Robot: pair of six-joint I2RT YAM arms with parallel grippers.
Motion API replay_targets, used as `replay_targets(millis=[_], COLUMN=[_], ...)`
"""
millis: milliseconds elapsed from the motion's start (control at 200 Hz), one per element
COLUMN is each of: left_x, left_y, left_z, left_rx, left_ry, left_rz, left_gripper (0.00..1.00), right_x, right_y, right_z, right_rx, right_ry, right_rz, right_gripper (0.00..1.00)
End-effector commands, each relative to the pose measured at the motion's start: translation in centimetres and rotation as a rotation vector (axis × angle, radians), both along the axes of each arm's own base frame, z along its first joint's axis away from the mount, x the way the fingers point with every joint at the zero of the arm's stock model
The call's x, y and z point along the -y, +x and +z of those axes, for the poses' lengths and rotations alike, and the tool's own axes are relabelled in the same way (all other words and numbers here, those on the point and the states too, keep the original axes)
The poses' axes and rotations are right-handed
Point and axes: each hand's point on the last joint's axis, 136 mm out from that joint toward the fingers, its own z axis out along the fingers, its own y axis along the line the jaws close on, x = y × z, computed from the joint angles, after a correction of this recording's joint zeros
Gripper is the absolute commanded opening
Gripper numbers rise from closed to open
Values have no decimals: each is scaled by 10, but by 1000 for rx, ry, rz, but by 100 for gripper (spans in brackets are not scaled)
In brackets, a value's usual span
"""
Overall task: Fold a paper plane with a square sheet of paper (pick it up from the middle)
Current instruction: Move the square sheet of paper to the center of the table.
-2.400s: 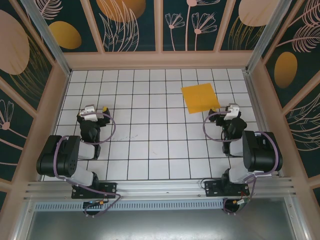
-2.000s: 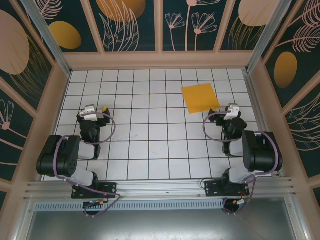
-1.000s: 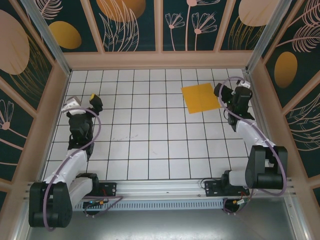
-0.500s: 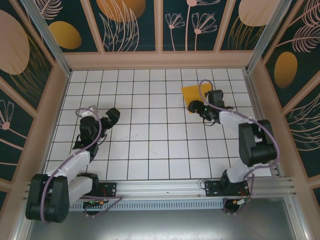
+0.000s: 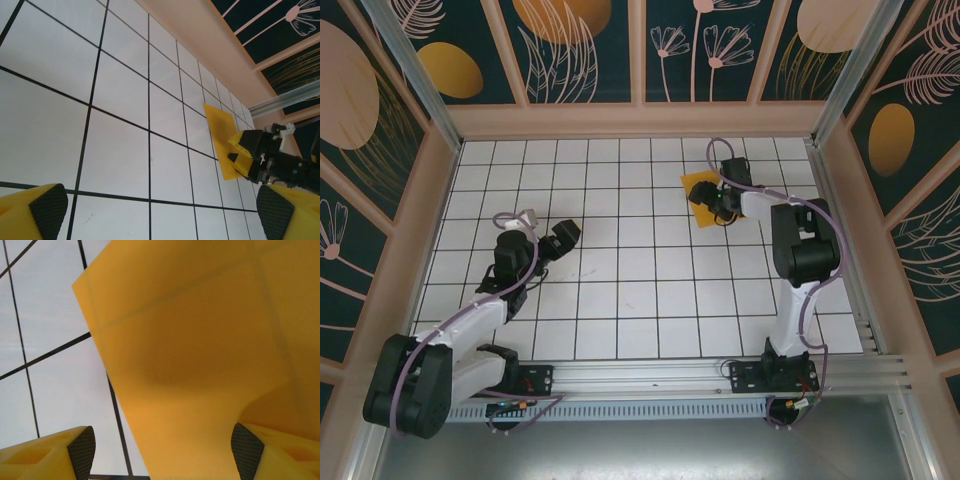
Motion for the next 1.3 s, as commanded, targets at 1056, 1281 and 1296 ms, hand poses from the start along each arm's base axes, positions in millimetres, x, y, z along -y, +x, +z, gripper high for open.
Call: replay_targets(millis=[1056, 1281, 1296], left_x=[60, 80, 80], left_y=[-18, -16, -16], left_z=[-5, -13, -14], left_rx=[-17, -45, -48], left_ry=[87, 104, 105], left_rz=[-111, -150, -149], left_gripper=[99, 99, 99], right_x=[-35, -28, -26], right_y=[-115, -142, -145], right_z=[6, -19, -22], right_rx=[-101, -204, -219], right_ry=[18, 35, 29], right_rz=[-39, -116, -136], right_gripper=[73, 73, 73])
